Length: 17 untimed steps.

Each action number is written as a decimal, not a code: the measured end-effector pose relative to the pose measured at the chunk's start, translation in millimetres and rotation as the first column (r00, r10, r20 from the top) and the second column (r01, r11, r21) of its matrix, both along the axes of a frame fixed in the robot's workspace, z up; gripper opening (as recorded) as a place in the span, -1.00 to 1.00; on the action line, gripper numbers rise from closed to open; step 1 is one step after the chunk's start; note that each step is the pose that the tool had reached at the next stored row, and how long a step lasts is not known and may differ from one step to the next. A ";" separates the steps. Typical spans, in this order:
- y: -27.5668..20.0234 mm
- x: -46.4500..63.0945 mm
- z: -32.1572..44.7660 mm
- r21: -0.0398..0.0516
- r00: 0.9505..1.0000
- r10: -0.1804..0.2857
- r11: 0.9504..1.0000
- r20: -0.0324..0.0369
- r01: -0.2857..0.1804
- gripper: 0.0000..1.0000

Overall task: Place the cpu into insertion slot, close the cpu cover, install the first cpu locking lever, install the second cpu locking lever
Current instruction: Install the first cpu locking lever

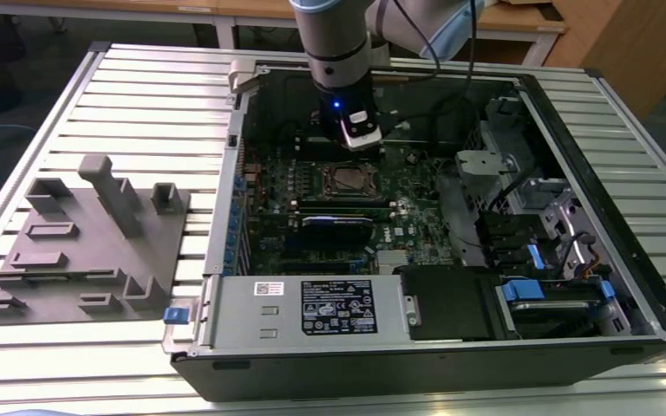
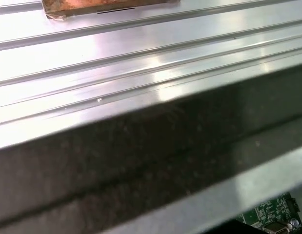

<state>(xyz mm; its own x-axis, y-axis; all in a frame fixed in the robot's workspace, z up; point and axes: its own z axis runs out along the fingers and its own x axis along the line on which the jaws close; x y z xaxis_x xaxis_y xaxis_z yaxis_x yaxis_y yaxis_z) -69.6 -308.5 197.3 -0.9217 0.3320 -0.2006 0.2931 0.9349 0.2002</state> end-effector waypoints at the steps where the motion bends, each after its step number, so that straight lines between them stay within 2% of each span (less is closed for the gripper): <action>1: 0.6 0.0 0.0 0.000 1.000 -0.001 1.000 0.000 0.001 -0.79; 9: 2.1 0.2 -0.4 -0.002 1.000 -0.013 1.000 0.000 0.013 -0.79; 17: 0.1 0.9 -0.5 -0.006 1.000 -0.016 1.000 0.000 0.016 -0.79</action>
<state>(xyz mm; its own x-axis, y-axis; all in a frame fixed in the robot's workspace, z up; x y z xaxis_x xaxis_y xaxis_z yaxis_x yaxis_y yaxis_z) -68.8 -308.4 196.7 -0.9163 0.3455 -0.2027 0.3081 0.9312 0.1946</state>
